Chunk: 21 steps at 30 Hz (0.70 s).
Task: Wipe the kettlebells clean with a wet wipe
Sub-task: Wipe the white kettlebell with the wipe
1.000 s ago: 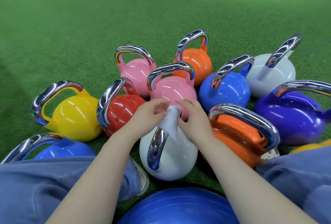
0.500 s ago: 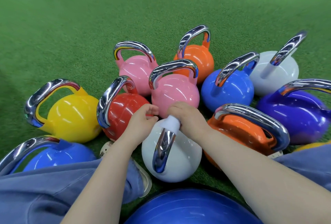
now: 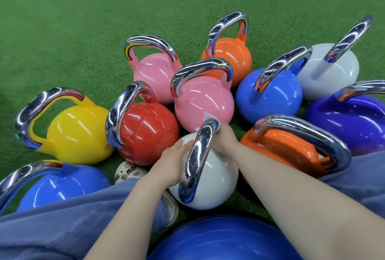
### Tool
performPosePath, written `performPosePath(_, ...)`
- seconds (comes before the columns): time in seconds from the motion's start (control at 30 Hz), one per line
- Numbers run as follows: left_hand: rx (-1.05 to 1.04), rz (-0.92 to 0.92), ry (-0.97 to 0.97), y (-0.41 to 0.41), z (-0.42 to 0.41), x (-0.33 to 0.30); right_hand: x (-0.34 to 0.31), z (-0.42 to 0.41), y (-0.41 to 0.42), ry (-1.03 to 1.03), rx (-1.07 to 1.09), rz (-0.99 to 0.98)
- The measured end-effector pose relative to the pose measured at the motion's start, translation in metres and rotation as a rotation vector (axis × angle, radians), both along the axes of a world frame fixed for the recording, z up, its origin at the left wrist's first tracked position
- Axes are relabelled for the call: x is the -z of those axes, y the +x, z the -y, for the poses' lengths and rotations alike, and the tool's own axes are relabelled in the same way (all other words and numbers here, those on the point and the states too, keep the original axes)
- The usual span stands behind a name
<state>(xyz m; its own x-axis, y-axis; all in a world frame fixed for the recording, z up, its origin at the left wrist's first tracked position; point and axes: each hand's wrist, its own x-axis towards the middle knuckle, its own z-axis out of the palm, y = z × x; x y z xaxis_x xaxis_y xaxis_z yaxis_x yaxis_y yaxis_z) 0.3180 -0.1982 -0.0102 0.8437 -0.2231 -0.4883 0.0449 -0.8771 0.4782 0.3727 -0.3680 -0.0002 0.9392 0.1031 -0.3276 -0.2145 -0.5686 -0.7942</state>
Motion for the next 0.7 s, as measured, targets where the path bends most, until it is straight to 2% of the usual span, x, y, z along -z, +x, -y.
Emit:
performPosePath(0.23, -0.02, 0.042, -0.084, -0.003, -0.002, -0.001, -0.002, 0.004, -0.007, -0.027, -0.033, -0.107)
performPosePath(0.4, -0.031, 0.032, -0.05, -0.001, -0.002, -0.003, -0.004, 0.002, -0.02, -0.117, 0.131, -0.153)
performPosePath(0.5, -0.045, 0.018, -0.061, 0.001, -0.002, -0.004, -0.002, 0.006, -0.03, -0.133, 0.161, -0.186)
performPosePath(0.7, -0.098, 0.015, -0.117, -0.003, -0.001, -0.005, -0.01, 0.013, -0.018, -0.002, -0.017, -0.311)
